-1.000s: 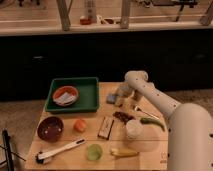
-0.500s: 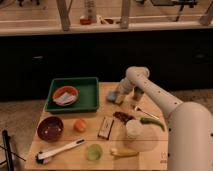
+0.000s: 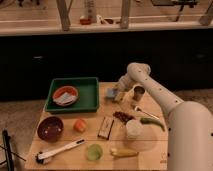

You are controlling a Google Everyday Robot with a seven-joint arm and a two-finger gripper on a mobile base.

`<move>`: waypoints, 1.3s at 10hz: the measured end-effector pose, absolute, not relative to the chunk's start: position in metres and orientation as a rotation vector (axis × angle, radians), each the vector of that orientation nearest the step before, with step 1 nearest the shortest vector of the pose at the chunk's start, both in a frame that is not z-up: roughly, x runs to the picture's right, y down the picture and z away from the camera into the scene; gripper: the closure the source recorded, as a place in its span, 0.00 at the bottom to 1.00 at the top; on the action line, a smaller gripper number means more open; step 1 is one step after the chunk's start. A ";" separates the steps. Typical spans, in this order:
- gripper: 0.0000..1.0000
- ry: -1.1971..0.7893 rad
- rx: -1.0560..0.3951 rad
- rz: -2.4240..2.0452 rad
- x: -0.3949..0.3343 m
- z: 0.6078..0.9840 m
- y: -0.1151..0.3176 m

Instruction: Wipe purple bowl with sponge

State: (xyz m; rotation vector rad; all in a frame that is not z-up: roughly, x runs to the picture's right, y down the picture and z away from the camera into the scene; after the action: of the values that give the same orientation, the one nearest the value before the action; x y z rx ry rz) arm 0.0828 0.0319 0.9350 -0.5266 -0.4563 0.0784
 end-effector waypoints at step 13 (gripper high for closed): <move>1.00 -0.716 -0.493 -0.253 0.007 0.866 0.017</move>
State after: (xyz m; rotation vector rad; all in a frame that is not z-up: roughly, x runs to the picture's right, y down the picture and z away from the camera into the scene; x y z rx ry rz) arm 0.0069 0.0167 0.8655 -0.4925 -0.7163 -0.2529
